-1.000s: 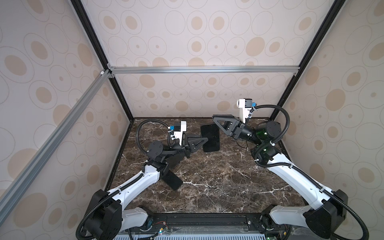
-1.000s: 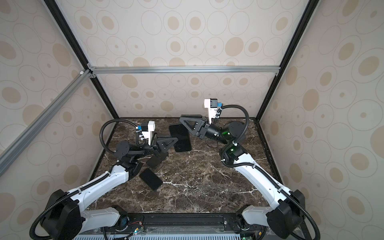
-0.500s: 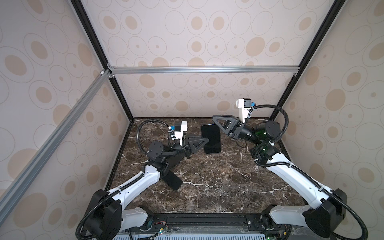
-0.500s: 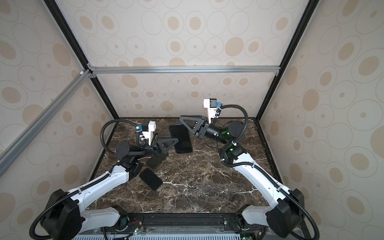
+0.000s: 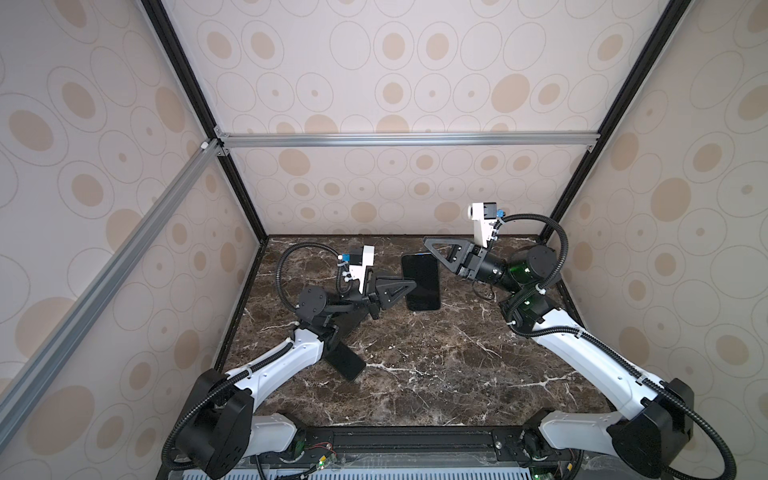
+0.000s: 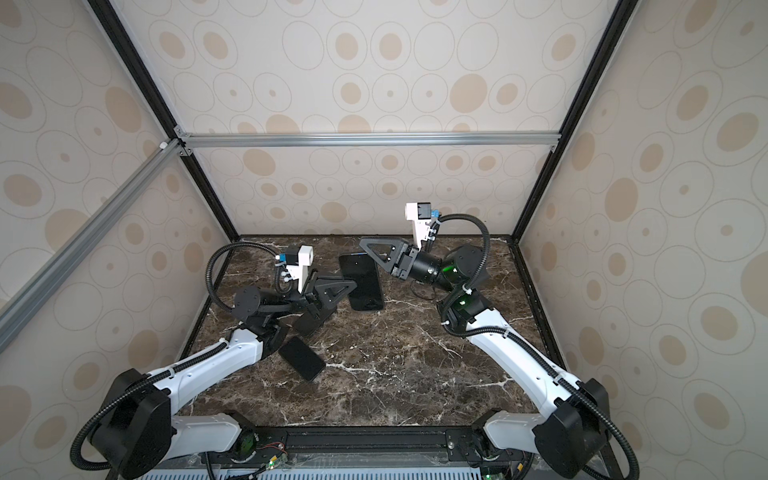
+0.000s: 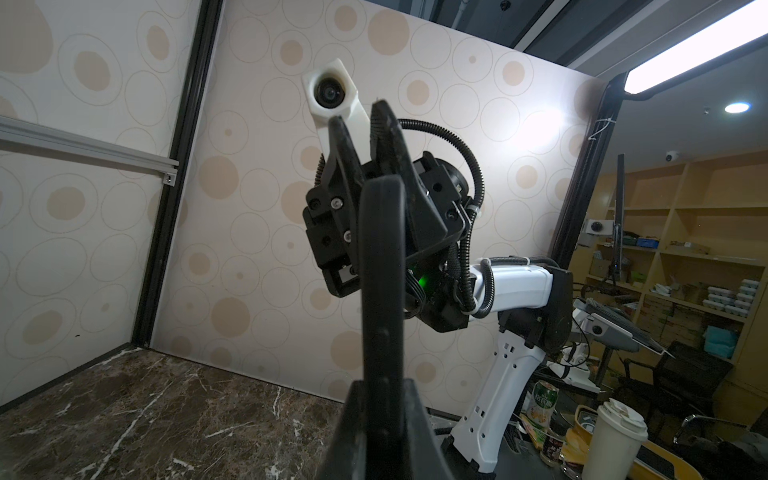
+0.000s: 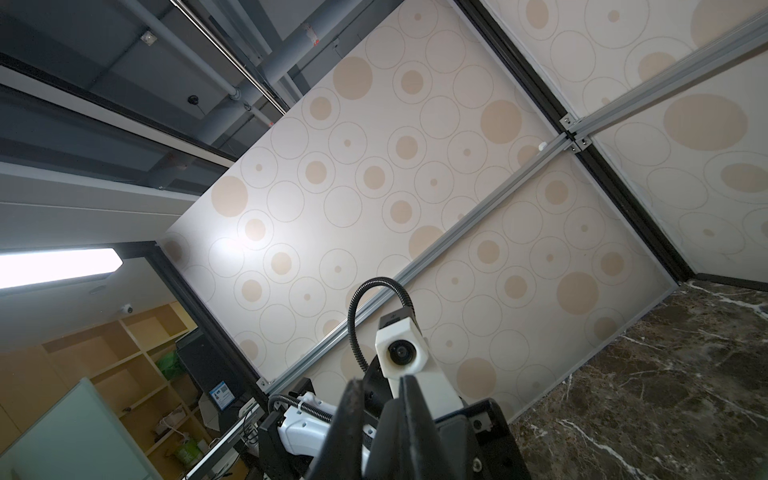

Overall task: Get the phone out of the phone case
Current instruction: 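Hold the phone upright in the left gripper while the right gripper waits beside it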

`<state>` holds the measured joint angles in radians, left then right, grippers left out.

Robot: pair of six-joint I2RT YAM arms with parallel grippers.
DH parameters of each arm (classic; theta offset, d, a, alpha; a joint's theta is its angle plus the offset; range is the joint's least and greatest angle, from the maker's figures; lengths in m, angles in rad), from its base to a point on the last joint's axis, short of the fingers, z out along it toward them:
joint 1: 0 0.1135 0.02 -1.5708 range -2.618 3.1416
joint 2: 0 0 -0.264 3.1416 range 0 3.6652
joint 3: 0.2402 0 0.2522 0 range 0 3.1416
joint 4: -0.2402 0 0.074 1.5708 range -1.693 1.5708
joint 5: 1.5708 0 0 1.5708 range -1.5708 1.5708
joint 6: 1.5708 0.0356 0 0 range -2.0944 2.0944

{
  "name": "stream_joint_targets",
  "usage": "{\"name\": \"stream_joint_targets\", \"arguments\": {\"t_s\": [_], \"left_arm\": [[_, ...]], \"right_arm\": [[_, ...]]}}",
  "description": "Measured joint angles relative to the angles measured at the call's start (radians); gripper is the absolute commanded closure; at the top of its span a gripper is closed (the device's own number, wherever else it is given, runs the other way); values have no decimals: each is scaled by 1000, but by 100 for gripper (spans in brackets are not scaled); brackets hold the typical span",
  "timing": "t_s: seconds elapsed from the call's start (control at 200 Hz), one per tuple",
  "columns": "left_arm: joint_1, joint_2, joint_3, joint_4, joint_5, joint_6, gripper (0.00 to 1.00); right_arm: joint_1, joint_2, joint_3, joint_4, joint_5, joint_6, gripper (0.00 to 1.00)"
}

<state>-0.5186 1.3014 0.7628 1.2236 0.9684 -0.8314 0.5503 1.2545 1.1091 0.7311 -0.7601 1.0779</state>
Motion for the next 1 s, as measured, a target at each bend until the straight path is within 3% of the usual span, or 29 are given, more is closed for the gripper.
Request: {"name": "stream_joint_targets", "arguments": {"t_s": [0.34,0.69,1.0], "left_arm": [[25,43,69,28,131,1,100],[27,36,82,15,174,11,100],[29,-43,108,-202,176,177,100]], "right_arm": [[0,-23,-3,-5,-27,39,100],[3,-29,-11,12,-41,85,100],[10,-28,-12,47,-47,151,100]]}}
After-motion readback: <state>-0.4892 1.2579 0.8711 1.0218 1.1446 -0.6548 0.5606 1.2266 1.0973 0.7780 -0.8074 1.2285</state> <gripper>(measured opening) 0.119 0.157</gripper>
